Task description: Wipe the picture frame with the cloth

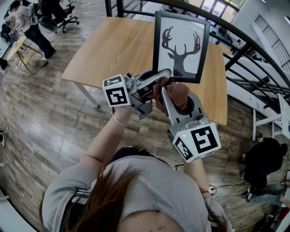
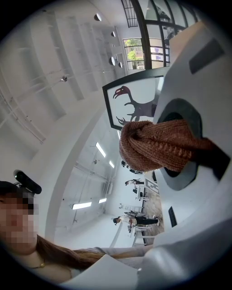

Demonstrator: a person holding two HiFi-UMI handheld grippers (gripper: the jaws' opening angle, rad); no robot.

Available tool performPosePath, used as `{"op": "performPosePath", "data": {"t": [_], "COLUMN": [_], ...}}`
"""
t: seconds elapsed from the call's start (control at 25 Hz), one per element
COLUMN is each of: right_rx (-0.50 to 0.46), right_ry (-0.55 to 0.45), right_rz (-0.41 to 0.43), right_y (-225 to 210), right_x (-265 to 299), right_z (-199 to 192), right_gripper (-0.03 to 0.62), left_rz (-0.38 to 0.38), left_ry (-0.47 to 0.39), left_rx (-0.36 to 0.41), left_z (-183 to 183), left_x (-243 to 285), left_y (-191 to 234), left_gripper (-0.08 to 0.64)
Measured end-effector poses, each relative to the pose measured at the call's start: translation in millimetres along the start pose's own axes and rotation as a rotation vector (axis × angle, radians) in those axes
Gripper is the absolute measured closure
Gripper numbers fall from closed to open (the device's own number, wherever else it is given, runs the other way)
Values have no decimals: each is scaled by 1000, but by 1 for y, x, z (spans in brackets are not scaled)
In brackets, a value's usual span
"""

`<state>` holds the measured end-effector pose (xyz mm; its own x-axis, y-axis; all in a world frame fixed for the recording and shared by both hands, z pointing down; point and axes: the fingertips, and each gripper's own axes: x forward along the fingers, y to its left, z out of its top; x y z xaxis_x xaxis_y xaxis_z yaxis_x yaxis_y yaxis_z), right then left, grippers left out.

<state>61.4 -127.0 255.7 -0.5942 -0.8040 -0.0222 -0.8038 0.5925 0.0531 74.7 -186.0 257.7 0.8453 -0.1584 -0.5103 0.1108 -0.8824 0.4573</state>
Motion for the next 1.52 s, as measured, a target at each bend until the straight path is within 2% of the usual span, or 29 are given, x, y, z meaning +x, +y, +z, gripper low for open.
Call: {"op": "performPosePath", "data": {"t": [0.16, 0.28, 0.36, 0.48, 0.68, 0.88, 1.08, 1.36, 1.52], "right_rx": [-18, -30, -45, -87, -194, -266, -367, -345, -341], "right_ry": [44, 17, -36, -151, -343, -398, -326, -225, -165], "right_rz": [7, -14, -34, -79, -176, -233, -280, -251, -234], "right_y": [0, -11, -21, -39, -70, -90, -93, -95, -93], "right_x": [-11, -18, -24, -31, -28, 3, 41, 64, 65], "right_z": [-18, -8, 16, 72, 171, 222, 215, 171, 152], "right_gripper": [518, 518, 518, 518, 518, 518, 518, 518, 518], "left_rz": [6, 17, 25, 24, 18, 0, -33, -63, -84], "left_ry": [-28, -14, 1, 21, 37, 53, 69, 80, 61], "left_rx": [3, 31, 44, 50, 16, 2, 28, 65, 32], "left_z": [1, 1, 0, -1, -1, 0, 6, 7, 7], "left_x": [-1, -1, -1, 0, -1, -1, -2, -4, -4], "left_y": [-1, 0, 1, 1, 1, -6, -17, -16, -16], "left_gripper": [511, 511, 511, 511, 511, 511, 511, 511, 511]}}
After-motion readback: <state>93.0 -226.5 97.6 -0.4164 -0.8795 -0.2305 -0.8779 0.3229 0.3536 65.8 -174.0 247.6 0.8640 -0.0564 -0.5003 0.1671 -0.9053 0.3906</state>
